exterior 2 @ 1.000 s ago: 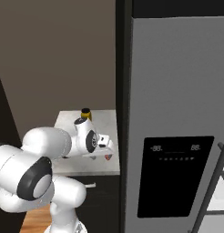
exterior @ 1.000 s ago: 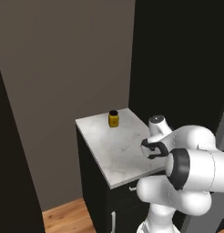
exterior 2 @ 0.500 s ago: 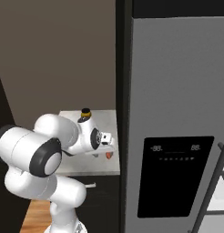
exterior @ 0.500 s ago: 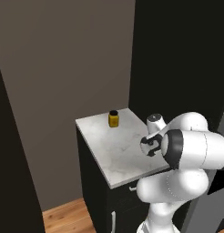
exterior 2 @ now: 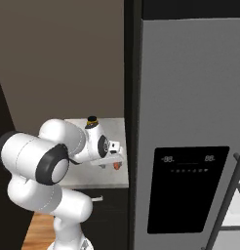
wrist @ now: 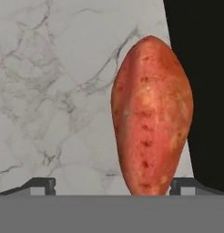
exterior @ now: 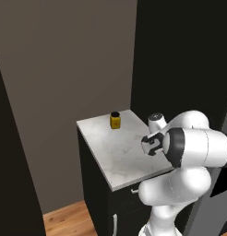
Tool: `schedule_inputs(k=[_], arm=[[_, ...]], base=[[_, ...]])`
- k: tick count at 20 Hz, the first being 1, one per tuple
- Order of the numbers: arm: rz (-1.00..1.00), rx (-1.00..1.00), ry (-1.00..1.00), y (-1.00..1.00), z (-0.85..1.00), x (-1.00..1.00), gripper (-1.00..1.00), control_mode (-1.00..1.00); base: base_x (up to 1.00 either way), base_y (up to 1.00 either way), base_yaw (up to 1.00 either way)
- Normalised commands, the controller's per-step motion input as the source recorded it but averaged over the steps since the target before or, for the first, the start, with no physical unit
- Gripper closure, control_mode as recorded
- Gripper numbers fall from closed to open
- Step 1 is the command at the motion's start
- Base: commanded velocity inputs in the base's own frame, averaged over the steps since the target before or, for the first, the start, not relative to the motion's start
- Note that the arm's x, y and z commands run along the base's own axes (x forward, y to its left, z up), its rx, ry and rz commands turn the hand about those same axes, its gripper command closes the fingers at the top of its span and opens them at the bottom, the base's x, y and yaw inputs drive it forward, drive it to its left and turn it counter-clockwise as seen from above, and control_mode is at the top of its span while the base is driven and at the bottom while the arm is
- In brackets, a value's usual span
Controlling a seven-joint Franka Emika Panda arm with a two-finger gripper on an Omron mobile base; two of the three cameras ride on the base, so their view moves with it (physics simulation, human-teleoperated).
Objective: Place the sweet potato and squash inside the fridge drawer. Close the drawer after placing the vegetables.
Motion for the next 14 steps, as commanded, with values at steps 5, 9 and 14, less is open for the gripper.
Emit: schedule_inputs(k=[5, 9, 14], arm=[[0.01, 0.00, 0.05, 0.09, -0.07, -0.07, -1.00, -1.00], [0.01, 0.00, 0.04, 0.26, -0.08, -0.22, -1.00, -1.00], [0.05, 0.01, 0.02, 0.35, -0.05, -0.38, -1.00, -1.00]], base=[[0.00, 0.00, 0.00], [0.00, 0.00, 0.00], [0.00, 0.00, 0.00]])
